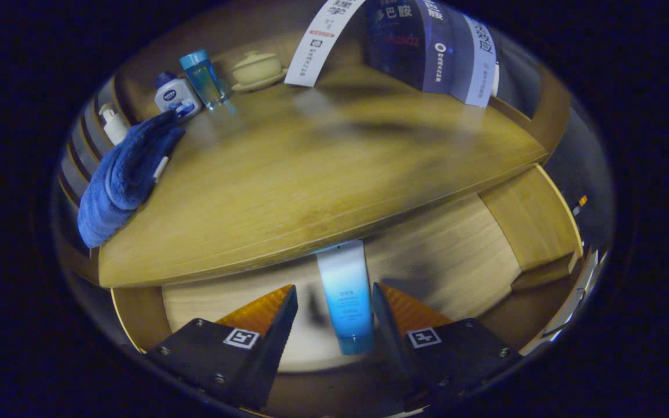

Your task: Pull open the drawer, take out the items inside it, and place them on the countertop above the cabinet.

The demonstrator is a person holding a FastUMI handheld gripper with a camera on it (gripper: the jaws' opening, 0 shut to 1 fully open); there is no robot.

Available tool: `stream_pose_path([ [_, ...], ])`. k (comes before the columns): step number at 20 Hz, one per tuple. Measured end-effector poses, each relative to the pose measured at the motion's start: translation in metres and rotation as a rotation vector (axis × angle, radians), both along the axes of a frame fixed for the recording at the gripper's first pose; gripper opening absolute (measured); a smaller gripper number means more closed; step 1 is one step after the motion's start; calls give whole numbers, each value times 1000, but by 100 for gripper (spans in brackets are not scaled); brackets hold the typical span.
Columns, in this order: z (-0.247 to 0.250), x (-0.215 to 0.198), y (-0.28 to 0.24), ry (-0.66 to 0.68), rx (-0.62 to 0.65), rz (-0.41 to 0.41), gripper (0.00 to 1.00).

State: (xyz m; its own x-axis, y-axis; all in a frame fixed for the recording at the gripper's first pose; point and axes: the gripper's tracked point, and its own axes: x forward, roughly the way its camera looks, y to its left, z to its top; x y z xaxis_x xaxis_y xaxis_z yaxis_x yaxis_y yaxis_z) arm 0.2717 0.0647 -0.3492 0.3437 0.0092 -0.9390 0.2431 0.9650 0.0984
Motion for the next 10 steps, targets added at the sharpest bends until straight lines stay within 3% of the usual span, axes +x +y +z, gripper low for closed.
stream_pose_path([
  [5,-18,-9,-4,100,32,-17,82],
  [8,-17,-8,-7,82,46,-49,70],
  [10,-18,-4,-12,68,7,-53,70],
])
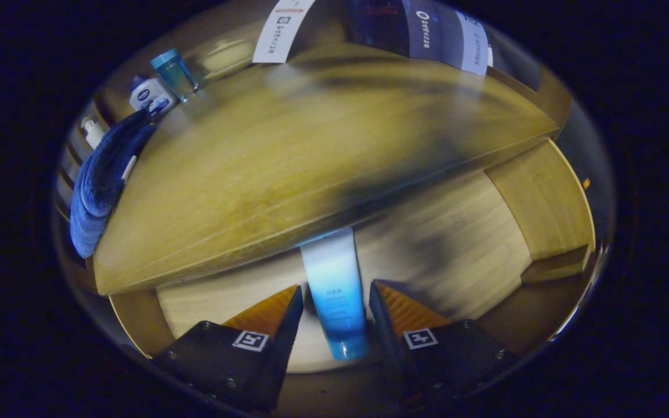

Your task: Pull open the drawer, take out the items inside it, and place them on the countertop above the cabinet.

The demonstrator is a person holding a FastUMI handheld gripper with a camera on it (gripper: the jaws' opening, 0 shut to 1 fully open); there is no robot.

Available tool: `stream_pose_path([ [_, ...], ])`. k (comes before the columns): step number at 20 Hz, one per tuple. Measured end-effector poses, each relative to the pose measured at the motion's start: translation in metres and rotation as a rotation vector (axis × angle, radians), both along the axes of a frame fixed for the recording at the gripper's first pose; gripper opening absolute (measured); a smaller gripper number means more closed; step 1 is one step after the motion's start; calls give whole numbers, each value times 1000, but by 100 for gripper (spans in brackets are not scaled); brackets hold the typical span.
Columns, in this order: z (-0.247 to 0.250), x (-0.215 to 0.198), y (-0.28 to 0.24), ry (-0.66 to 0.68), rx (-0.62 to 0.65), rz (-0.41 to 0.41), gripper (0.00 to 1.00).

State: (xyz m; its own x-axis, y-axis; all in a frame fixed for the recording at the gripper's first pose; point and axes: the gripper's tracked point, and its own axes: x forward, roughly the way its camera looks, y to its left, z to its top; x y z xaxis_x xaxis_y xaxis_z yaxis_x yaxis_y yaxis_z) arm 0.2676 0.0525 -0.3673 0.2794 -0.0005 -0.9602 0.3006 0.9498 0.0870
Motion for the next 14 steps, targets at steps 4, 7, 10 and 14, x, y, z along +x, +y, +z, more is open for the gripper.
stream_pose_path([
  [4,-1,12,3,-35,-57,98,48],
  [7,2,16,4,-50,-81,137,44],
  [10,23,23,4,-92,-130,159,44],
  [14,57,7,-10,-45,-273,179,44],
])
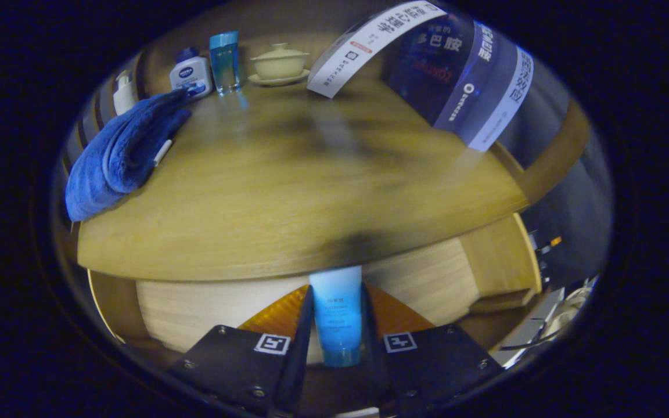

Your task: Pull open the drawer, take out the items inside it, and place them on the countertop above the cabinet.

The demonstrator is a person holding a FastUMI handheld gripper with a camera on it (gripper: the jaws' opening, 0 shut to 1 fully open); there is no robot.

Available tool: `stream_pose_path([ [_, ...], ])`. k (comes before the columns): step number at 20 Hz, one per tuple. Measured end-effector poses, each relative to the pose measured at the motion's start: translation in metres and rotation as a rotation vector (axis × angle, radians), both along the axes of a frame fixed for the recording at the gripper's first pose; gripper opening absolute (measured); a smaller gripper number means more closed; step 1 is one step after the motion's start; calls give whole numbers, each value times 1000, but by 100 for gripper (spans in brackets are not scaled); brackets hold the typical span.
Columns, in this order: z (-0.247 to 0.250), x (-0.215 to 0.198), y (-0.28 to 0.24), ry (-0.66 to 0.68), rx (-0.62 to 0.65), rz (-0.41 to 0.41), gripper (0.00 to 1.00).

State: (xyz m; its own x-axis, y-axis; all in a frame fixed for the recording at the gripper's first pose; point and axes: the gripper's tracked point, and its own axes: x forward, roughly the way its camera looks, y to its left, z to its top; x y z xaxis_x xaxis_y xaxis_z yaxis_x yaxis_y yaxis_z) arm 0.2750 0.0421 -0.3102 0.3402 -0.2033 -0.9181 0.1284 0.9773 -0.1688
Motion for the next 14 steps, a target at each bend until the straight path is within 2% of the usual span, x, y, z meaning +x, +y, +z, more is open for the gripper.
stream_pose_path([
  [4,38,-14,-18,54,-205,44,44],
  [7,55,-13,-4,13,-201,36,44],
  [10,75,-23,-6,16,-284,45,44],
  [14,108,-34,-5,-42,-325,10,44],
])
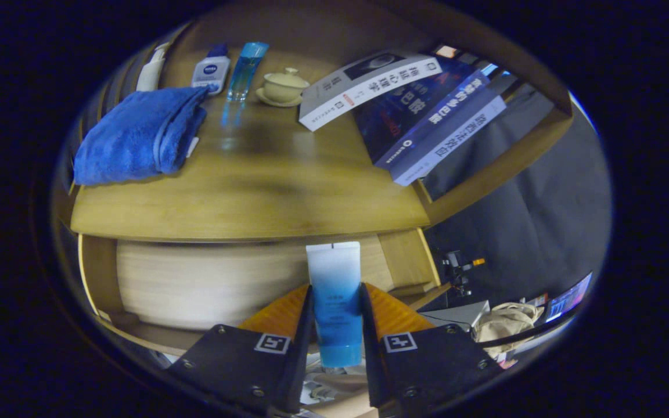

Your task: Pull open the drawer, take out the items inside it, and place them on the countertop above the cabinet.

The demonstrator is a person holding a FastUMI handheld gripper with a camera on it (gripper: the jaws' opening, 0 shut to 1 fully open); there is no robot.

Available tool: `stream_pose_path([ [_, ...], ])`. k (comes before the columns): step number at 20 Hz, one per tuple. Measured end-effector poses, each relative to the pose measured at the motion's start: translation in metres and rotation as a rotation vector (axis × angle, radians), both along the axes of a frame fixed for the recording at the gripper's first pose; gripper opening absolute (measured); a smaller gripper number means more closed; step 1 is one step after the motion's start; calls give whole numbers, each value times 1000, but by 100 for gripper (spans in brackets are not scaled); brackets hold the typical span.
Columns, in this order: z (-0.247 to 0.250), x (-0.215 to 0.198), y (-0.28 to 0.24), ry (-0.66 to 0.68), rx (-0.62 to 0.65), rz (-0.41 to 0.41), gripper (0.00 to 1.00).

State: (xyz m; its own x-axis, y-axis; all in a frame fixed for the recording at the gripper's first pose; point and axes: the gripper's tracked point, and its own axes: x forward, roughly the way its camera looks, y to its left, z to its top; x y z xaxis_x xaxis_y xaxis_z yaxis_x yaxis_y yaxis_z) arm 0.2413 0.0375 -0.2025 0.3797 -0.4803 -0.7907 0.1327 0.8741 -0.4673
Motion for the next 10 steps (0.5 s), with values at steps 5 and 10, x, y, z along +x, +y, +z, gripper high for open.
stream_pose_path([
  [5,51,18,4,-218,47,-14,44],
  [10,58,60,15,-360,197,13,43],
])
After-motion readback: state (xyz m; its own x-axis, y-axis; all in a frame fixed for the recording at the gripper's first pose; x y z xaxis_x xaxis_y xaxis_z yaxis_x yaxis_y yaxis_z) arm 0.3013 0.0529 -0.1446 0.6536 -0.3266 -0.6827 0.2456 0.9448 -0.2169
